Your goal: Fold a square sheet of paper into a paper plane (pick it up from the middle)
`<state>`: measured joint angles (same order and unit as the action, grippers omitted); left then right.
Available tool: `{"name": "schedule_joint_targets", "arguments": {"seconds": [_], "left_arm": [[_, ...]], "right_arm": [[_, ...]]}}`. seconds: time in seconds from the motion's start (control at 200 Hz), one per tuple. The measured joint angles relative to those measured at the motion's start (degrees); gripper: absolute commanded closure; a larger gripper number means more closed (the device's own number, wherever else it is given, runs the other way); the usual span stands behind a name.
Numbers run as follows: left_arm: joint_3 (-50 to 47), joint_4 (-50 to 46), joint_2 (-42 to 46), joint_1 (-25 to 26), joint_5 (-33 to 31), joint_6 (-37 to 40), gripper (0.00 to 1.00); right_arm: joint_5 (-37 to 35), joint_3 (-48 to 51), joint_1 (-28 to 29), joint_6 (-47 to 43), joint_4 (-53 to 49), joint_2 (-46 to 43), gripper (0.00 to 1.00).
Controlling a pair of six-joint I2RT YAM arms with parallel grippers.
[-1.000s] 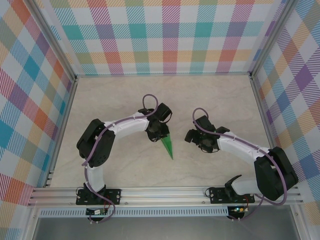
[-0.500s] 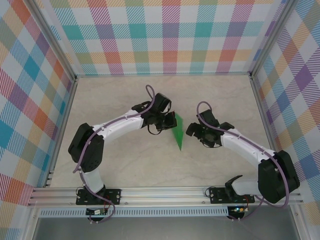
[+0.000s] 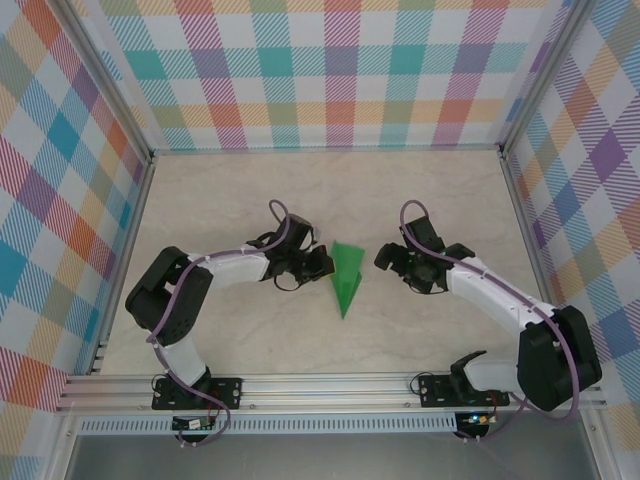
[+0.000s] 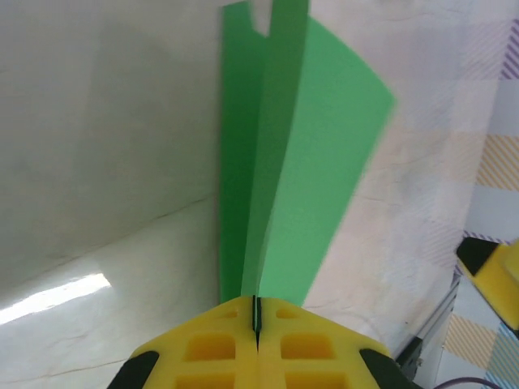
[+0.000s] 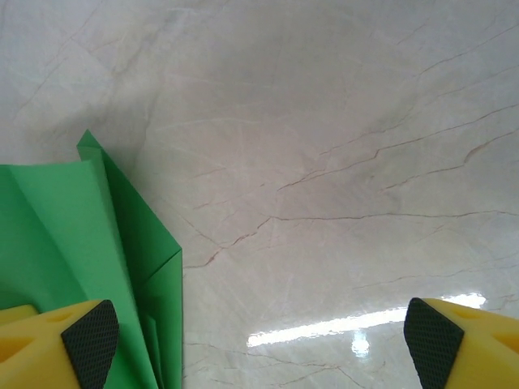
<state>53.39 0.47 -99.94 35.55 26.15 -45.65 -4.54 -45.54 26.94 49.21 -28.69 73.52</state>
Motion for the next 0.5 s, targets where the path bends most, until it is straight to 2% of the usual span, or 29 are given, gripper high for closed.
{"name": "schedule_joint_targets", "arguments": {"seconds": [0.23,0.5], "left_arm": [[-5.7,1.6,0.0,-4.0,-0.1,-0.1,1.0],[-5.8,1.4,0.0,-4.9,0.0,0.3,0.99]], "right_arm": [[7.4,2.4,1.0,-3.0,8.2,0.7,0.12],[8.0,-1.7,11.1,-6.5,10.6,7.6,0.21]]}}
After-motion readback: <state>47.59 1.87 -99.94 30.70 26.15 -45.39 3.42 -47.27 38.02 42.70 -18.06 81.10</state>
